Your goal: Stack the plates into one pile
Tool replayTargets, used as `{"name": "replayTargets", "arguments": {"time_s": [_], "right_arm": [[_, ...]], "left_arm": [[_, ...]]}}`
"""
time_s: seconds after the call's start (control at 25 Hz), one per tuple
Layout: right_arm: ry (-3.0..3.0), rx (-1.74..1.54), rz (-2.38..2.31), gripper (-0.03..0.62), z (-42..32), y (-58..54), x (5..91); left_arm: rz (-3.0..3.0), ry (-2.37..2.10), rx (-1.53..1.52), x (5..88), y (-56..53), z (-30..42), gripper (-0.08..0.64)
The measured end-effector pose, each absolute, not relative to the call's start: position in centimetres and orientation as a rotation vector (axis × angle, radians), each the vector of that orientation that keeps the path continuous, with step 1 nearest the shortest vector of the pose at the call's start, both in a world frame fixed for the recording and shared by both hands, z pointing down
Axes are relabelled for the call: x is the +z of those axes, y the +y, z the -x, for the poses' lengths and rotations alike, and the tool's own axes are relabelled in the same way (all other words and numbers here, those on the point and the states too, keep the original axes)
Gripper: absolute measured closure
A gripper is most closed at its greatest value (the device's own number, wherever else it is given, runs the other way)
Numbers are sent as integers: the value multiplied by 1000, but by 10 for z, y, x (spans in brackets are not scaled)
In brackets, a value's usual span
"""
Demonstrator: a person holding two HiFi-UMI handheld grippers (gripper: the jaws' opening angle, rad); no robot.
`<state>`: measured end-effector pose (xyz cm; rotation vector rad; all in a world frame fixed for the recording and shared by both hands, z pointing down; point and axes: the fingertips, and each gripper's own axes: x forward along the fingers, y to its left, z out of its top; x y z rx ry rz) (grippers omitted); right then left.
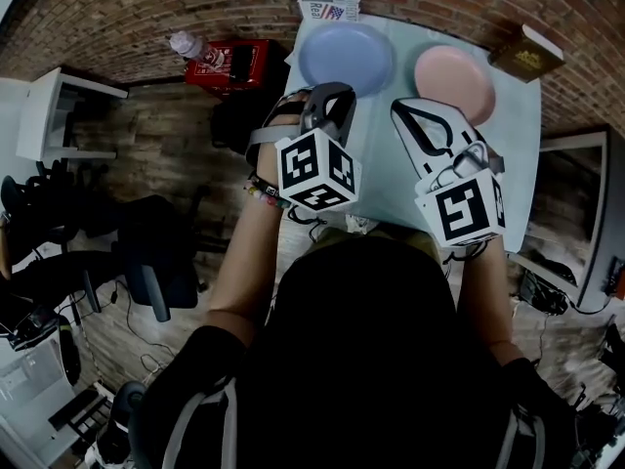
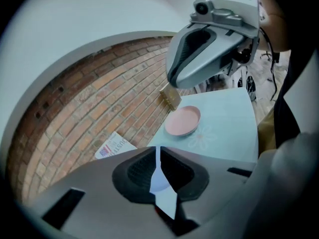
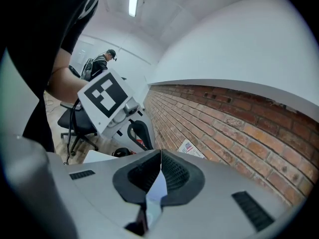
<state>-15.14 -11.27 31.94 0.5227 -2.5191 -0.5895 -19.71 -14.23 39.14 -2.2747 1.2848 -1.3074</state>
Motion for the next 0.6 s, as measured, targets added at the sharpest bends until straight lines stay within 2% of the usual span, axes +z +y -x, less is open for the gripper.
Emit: {"name": "replayTargets", "arguments": {"time_s": [0.08,0.2,0.32,0.6], "right_arm": [[-2506,-579,-532,557,148,-115,322],[-2482,-563,-548,557,141,-120,326],[-2465,-541,-571,557,134,-126,330],[-2416,-512,-593,557,121,-140,338]], "left_arm": [[2360,1305,-1307,409,-148,199,522],[2367,1269,-1369,440,-158,203,448],[2350,1221,-1452,474,-170,207,423],[2352,1115,-1555,541,-194,203,412]]}}
